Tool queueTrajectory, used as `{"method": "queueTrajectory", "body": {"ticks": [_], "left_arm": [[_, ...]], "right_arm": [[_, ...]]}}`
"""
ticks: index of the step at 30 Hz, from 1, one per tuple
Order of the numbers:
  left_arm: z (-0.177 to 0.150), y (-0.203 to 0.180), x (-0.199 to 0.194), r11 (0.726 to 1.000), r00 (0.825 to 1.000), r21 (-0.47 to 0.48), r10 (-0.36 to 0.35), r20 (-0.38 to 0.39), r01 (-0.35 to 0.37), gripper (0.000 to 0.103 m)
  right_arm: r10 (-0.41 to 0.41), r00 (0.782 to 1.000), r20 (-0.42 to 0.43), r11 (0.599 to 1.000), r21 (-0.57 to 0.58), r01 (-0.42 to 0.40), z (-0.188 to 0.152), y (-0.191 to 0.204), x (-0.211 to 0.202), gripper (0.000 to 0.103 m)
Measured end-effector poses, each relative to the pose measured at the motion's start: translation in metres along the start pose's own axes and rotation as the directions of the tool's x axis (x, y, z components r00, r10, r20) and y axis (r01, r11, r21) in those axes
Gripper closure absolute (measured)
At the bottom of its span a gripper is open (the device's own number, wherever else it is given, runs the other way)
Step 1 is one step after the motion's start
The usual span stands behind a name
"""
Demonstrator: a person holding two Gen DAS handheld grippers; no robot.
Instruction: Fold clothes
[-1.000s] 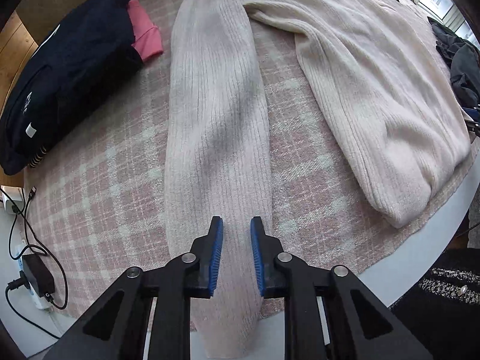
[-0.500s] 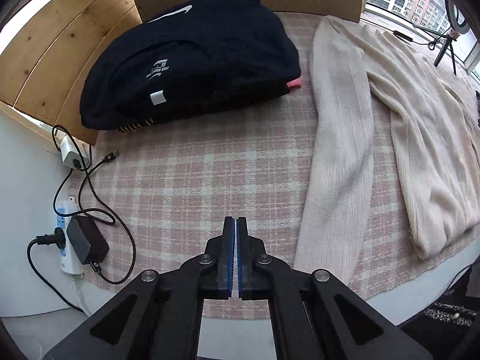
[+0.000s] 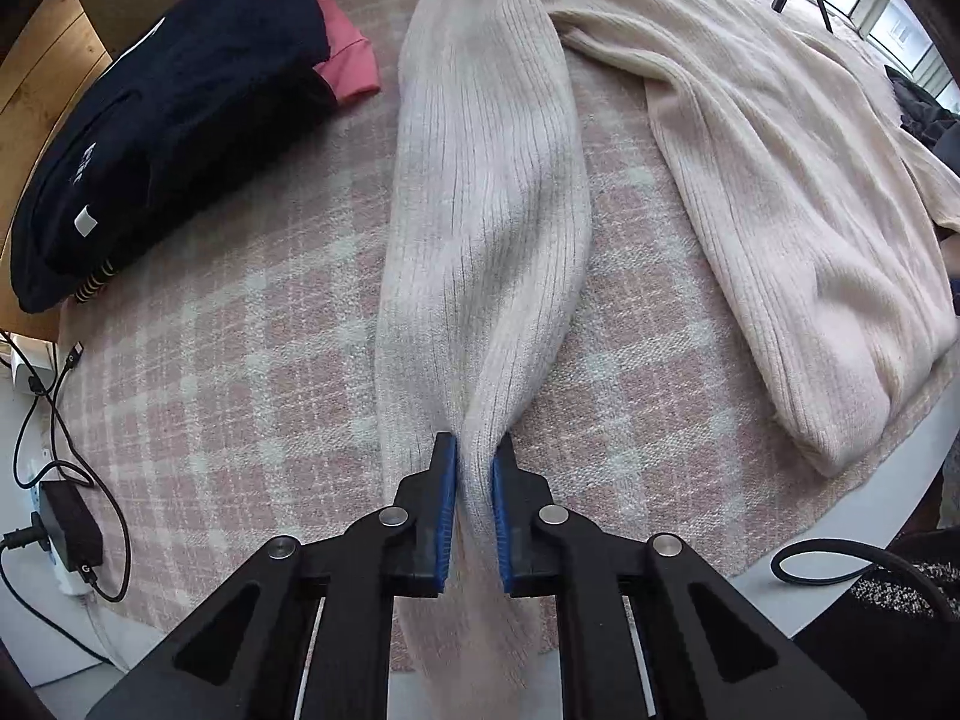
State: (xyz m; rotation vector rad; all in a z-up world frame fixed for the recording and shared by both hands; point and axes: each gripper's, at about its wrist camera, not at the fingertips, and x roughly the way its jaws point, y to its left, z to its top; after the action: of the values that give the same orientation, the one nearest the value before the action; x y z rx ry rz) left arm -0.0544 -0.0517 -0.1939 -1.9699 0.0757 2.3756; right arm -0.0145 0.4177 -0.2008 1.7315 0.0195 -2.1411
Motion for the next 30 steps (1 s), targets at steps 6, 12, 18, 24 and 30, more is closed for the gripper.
{"method": "queueTrajectory", "body": {"ticks": [6, 12, 18, 24, 30], "left_arm": [[-0.013, 0.069, -0.032, 0.929, 0.952, -0.215, 0.304, -0.025, -0.302, 0.086], [-0.032, -0.026, -0.041, 0.99, 0.993, -0.088, -0.107, 0.055, 0.111, 0.069], [-0.023, -0.134, -0.021, 0.935, 0.941, 0.106, -0.338, -0.016, 0.338, 0.061], [-0.01, -0.143, -0.005, 0.913, 0.925, 0.149, -0.377, -0.045, 0.379, 0.099], [0.003, -0.077, -0.072, 0.921, 0.923, 0.146, -0.375, 0.084, 0.361, 0.1]], "right_arm": [[0.008, 1.0, -0.001, 0.999, -0.037, -0.008, -0.003, 0.008, -0.001, 0.058], [0.033, 0.999, -0.013, 0.996, -0.082, -0.034, -0.012, 0.021, 0.005, 0.057], [0.068, 0.998, -0.01, 0.988, -0.136, -0.069, -0.017, 0.039, 0.01, 0.057], [0.079, 0.997, 0.026, 0.983, -0.17, -0.073, -0.01, 0.055, 0.006, 0.094], [0.178, 0.967, 0.184, 0.982, -0.1, -0.162, 0.014, 0.045, -0.074, 0.1]]}}
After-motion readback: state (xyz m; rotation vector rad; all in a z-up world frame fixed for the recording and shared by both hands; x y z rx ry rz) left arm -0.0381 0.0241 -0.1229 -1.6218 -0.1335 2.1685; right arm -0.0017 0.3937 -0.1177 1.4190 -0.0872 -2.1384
